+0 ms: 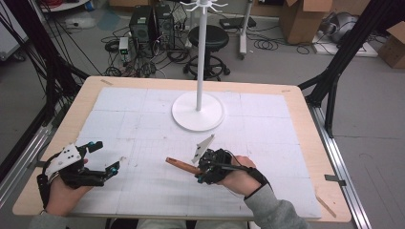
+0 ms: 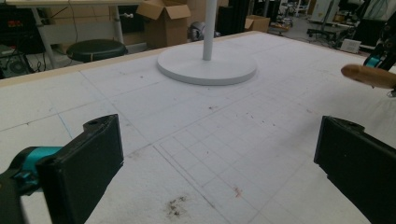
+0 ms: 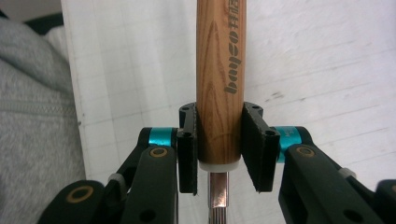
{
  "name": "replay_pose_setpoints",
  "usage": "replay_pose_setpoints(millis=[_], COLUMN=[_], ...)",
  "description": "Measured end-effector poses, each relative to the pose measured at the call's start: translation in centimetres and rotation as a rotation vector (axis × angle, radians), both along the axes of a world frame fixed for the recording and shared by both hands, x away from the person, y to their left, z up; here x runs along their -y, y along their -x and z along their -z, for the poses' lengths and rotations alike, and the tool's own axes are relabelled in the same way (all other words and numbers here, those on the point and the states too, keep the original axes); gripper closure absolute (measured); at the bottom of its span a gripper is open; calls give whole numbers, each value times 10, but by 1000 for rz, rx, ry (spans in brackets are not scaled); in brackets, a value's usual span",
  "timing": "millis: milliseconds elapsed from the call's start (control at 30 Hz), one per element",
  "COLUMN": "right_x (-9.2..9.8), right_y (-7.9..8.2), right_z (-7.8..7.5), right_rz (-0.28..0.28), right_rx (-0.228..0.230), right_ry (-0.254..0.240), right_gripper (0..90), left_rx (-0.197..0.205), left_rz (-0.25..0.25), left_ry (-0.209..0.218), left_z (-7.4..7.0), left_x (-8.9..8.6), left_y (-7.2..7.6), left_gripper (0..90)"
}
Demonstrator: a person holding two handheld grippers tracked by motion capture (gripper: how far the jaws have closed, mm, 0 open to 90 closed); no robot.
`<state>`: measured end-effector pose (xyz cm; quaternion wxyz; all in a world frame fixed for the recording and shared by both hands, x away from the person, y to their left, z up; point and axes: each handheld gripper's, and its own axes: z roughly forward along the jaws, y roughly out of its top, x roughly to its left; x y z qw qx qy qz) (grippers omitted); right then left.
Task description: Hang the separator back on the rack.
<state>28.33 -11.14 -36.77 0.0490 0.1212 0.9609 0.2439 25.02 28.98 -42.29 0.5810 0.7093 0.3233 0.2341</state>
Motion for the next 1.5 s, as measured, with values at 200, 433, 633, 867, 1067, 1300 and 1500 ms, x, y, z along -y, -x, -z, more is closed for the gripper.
replay_pose_setpoints(millis=[200, 433, 633, 867, 1067, 1300, 1500], right_x=[7, 16, 27, 42, 53, 69, 81], right_y=[0, -2, -5, -8, -8, -9, -10], right_z=[-9, -16, -22, -29, -35, -42, -44], right_rz=[19, 39, 55, 78, 105, 131, 166], right_rx=[50, 88, 112, 147, 166, 194, 210], right_ry=[-71, -163, -263, -367, -440, -541, -612], right_gripper=[699, 699, 699, 699, 699, 699, 699], left_rx=[-2, -2, -3, -2, -2, -2, -3], left_rz=[-1, -1, -3, -3, -3, -3, -3], left_ry=[3, 5, 7, 10, 10, 9, 9], left_z=[0, 0, 0, 0, 0, 0, 0], left_x=[0, 0, 0, 0, 0, 0, 0], left_y=[0, 0, 0, 0, 0, 0, 0], left_gripper=[18, 18, 18, 18, 18, 18, 18])
